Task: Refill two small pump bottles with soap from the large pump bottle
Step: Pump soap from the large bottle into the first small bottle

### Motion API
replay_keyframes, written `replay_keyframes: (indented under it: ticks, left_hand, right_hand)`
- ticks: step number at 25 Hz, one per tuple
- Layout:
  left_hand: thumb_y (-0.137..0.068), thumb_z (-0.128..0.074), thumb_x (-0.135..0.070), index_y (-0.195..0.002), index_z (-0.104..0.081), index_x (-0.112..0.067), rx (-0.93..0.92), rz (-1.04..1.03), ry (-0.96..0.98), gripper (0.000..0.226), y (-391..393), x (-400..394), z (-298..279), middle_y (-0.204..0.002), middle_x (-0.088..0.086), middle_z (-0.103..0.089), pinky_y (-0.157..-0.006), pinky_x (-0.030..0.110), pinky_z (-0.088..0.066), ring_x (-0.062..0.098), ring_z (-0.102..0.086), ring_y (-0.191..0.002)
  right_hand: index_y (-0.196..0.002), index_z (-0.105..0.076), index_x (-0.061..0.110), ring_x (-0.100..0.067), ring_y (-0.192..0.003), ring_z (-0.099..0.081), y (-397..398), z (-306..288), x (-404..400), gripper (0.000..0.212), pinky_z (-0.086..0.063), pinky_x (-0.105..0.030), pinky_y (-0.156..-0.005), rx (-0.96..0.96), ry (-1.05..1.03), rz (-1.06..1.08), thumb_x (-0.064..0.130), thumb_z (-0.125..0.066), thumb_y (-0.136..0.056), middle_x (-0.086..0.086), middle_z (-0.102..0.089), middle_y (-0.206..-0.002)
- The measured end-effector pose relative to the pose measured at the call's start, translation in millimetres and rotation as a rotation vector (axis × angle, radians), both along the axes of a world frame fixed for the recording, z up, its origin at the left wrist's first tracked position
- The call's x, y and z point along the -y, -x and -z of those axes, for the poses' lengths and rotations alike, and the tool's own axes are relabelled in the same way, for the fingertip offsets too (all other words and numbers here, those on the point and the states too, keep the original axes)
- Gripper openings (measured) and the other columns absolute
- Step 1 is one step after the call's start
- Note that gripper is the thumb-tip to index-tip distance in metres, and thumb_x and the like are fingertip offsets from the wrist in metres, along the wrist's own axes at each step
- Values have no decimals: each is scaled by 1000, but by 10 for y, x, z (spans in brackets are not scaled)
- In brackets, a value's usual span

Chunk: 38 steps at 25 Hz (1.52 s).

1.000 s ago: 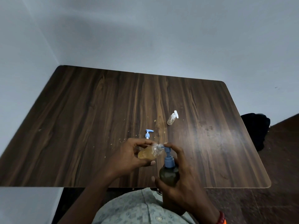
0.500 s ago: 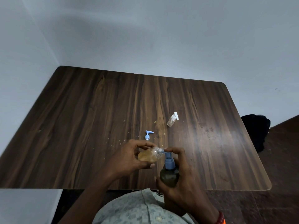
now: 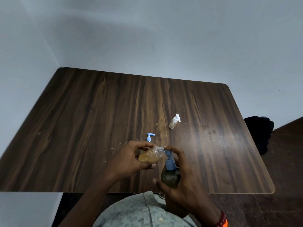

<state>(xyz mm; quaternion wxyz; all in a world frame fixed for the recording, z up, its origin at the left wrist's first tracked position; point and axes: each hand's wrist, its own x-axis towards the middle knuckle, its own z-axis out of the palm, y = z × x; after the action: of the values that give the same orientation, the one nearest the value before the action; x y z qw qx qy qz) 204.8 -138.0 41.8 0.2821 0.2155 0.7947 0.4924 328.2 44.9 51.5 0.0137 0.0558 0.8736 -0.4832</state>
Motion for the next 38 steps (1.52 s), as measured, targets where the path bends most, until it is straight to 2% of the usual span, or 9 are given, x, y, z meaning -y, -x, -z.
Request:
replay_keyframes:
  ticks: [2,5,9,13,21,26,30,33,38]
  left_hand:
    - [-76,-93,-19,-128,-72,-30,12,-4,1,57,5,-1,10,-126,-9,-73,-97,46,-62,8,-69,-117]
    - [-79,-91,-20,-132,-69,-29,15,-34,-23,58,34,8,6,-129,-7,-73,-100,49,-61,12,-70,-118]
    - [-80,-91,-19,-132,-70,-28,-19,-76,-44,57,129,44,-47,-126,-8,-74,-98,50,-61,15,-72,-115]
    - [-79,-91,-15,-131,-71,-26,-47,-79,-28,57,203,60,-67,-126,-8,-75,-100,51,-60,15,-71,-116]
    - [-80,-90,-14,-131,-71,-26,-70,-102,-44,56,268,59,-75,-123,-9,-76,-100,52,-60,15,-72,-113]
    - [-77,-92,-18,-130,-72,-26,-75,-77,-8,58,337,82,-87,-126,-8,-76,-102,52,-59,15,-71,-116]
    - [-78,-92,-19,-118,-70,-46,-97,-109,-19,53,344,101,-103,-120,-15,-77,-99,48,-61,9,-73,-110]
    - [-77,-92,-18,-123,-71,-41,-98,-122,1,55,379,139,-81,-120,-13,-77,-99,49,-61,10,-73,-109]
    - [-77,-92,-20,-129,-71,-33,-72,-83,14,57,363,136,-62,-125,-11,-75,-101,50,-60,12,-72,-114]
  right_hand:
    - [-129,-41,25,13,-95,-69,46,17,15,68,-52,-2,-77,-48,22,23,11,-87,-80,41,-66,-111]
    - [-137,-37,37,-1,-93,-74,127,5,50,75,-58,-9,-73,-71,61,44,19,-86,-83,16,-72,-103]
    - [-151,-25,38,0,-102,-70,238,-10,60,95,-59,-13,-84,-62,45,-18,30,-88,-81,17,-66,-118]
    - [-139,-35,34,4,-98,-72,349,4,46,78,-58,-11,-80,-111,52,-19,23,-87,-82,28,-70,-107]
    - [-152,-26,36,-7,-93,-74,459,17,-8,93,-63,-21,-84,-104,7,-70,36,-84,-80,9,-67,-119]
    - [-133,-38,38,-2,-94,-71,539,50,31,70,-60,-17,-77,-132,43,-16,31,-85,-81,12,-65,-111]
    - [-144,-34,33,-7,-98,-70,597,8,27,83,-63,-25,-84,-115,1,-68,31,-85,-79,6,-63,-124]
    - [-149,-29,32,-14,-102,-70,610,-24,12,90,-64,-30,-87,-84,-43,-106,29,-86,-80,-2,-61,-132]
    - [-135,-40,28,-7,-94,-70,594,-32,37,69,-63,-23,-79,-124,-18,-64,28,-85,-82,7,-64,-116]
